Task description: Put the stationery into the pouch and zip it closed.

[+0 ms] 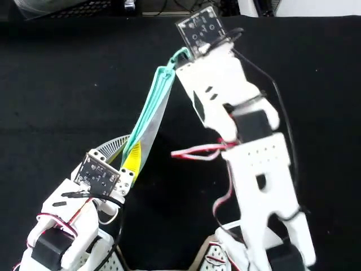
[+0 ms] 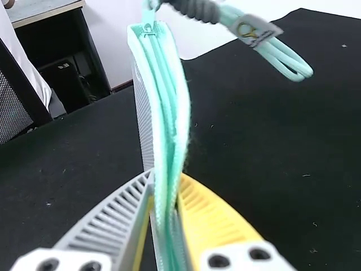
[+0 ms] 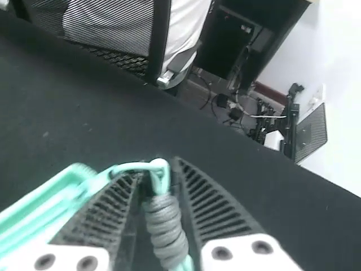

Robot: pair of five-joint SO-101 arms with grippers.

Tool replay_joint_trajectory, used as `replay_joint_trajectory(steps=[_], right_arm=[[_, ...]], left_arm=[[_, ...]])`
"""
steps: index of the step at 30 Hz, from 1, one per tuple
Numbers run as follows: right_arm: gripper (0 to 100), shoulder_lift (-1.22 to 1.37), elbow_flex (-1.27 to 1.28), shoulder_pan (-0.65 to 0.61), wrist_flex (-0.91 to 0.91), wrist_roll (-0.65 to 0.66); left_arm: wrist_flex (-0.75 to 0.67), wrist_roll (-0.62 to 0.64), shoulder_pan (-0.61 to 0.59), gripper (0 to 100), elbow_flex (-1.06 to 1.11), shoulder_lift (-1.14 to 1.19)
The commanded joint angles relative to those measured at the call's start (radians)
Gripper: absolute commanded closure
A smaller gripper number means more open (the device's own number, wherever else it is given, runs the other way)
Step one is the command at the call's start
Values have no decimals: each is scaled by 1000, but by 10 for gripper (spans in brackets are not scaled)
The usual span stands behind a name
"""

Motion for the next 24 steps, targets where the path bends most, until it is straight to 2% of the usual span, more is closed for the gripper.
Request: replay_joint_trajectory(steps=[1,5,8,12,16,19,21,24], right_arm=[[751,-125,-74,-95,118,-2],[734,-234,-79,-212,233,3],[763,-311,-68,-221,265,3],[814,-389,27,-112,278,0],[993,-460,248,15,267,0],[972,-538,424,101,242,2],[987,-599,539,155,203,6],[985,-691,708,222,153,6]], left_arm=[[9,-6,-21,971,4,2],[3,-6,-68,971,-4,2],[2,-6,-124,971,-19,2],[3,-6,-259,971,-91,2],[9,-8,-484,971,-191,2],[0,-40,-628,971,-226,11],[-32,-57,-624,971,-200,14],[-137,-54,-555,971,-107,43]])
